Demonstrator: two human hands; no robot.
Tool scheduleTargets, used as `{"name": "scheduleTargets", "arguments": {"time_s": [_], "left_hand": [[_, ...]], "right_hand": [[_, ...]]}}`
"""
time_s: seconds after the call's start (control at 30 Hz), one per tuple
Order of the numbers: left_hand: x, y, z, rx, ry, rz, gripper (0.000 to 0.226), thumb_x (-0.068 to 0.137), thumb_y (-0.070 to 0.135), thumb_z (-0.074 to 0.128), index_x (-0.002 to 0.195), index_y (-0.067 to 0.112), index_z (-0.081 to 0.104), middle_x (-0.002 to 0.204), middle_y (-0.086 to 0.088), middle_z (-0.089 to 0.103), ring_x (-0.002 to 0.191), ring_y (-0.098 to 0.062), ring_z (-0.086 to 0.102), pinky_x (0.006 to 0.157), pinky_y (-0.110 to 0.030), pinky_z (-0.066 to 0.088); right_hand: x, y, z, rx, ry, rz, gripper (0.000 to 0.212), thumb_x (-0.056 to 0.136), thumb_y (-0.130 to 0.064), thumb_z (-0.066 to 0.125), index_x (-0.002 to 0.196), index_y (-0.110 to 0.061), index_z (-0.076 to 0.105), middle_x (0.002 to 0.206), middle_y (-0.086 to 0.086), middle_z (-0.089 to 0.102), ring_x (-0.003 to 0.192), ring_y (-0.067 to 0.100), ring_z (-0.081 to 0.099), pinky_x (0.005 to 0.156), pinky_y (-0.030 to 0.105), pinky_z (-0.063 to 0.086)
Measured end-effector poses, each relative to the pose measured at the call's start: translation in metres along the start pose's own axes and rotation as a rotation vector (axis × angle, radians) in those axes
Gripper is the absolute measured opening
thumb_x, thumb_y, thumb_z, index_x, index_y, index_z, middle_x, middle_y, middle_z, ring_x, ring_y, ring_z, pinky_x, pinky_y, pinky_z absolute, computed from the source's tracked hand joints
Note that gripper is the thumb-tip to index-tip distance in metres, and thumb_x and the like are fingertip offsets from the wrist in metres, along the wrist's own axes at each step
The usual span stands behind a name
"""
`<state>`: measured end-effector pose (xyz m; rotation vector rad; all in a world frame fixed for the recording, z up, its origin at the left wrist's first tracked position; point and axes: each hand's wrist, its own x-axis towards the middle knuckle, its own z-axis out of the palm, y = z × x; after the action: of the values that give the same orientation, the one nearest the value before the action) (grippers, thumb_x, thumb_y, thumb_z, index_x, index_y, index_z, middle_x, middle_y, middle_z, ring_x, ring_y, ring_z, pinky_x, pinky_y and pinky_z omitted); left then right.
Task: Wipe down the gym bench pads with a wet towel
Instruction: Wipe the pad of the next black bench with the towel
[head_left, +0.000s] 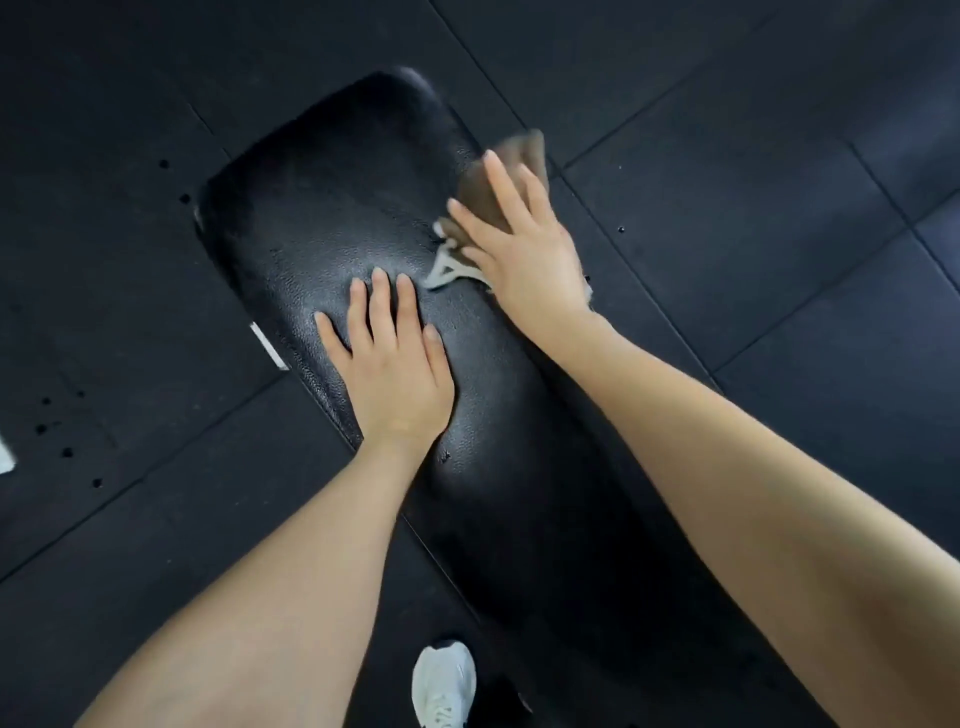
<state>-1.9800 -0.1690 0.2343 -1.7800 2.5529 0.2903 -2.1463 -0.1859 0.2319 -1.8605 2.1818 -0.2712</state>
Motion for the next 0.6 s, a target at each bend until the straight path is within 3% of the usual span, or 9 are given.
{"name": "scheduleTargets", "arguments": {"time_s": [0.07,0.17,0.3,0.43,0.53,0.6], "left_hand": [[-0.002,0.0,-0.001,-0.003,0.005,0.005,0.052,0.093,0.029,0.03,0.141,0.01,0.037,0.148,-0.013,0.035,0.138,-0.033,0.027,0.112,-0.06,0.009],[-0.003,0.003,-0.004,-0.005,0.007,-0.002,0.052,0.095,0.03,0.028,0.143,0.011,0.033,0.151,-0.012,0.031,0.14,-0.032,0.024,0.113,-0.059,0.007],[-0.007,-0.006,-0.015,-0.093,-0.057,0.081,0.05,0.097,0.027,0.033,0.145,0.012,0.03,0.154,-0.015,0.021,0.143,-0.033,0.013,0.114,-0.056,0.001],[-0.052,-0.02,-0.026,-0.242,-0.02,0.162,0.044,0.096,0.023,0.035,0.136,0.01,0.046,0.145,-0.018,0.038,0.136,-0.034,0.03,0.114,-0.048,0.013],[-0.096,-0.031,-0.032,-0.342,0.026,0.187,0.039,0.093,0.019,0.039,0.125,0.006,0.056,0.133,-0.017,0.051,0.125,-0.032,0.044,0.107,-0.038,0.026],[-0.118,-0.039,-0.036,-0.366,0.026,0.185,0.033,0.095,0.015,0.042,0.122,0.007,0.059,0.131,-0.013,0.053,0.123,-0.028,0.045,0.103,-0.032,0.028]], "right_hand": [[-0.071,0.024,0.001,0.134,0.051,0.045,0.048,0.095,-0.031,0.031,0.141,-0.021,0.045,0.153,0.018,0.028,0.141,0.039,0.025,0.113,0.052,0.028],[-0.193,0.039,0.003,0.11,0.108,0.133,0.045,0.093,-0.019,0.047,0.137,-0.026,0.048,0.155,0.012,0.026,0.138,0.039,0.032,0.105,0.055,0.037],[-0.307,0.018,0.003,-0.042,0.111,0.23,0.04,0.093,-0.029,0.041,0.133,-0.031,0.047,0.153,0.009,0.031,0.131,0.05,0.036,0.099,0.062,0.034],[-0.277,-0.04,0.016,-0.12,0.113,0.13,0.038,0.092,-0.031,0.044,0.124,-0.024,0.061,0.142,0.007,0.05,0.122,0.05,0.043,0.094,0.059,0.038],[-0.222,-0.083,0.031,-0.191,0.103,0.031,0.036,0.09,-0.031,0.054,0.124,-0.025,0.062,0.139,0.004,0.053,0.128,0.044,0.043,0.096,0.061,0.039],[-0.22,-0.092,0.04,-0.253,0.101,0.049,0.041,0.087,-0.033,0.064,0.127,-0.026,0.06,0.137,0.003,0.054,0.128,0.035,0.045,0.093,0.054,0.041]]}}
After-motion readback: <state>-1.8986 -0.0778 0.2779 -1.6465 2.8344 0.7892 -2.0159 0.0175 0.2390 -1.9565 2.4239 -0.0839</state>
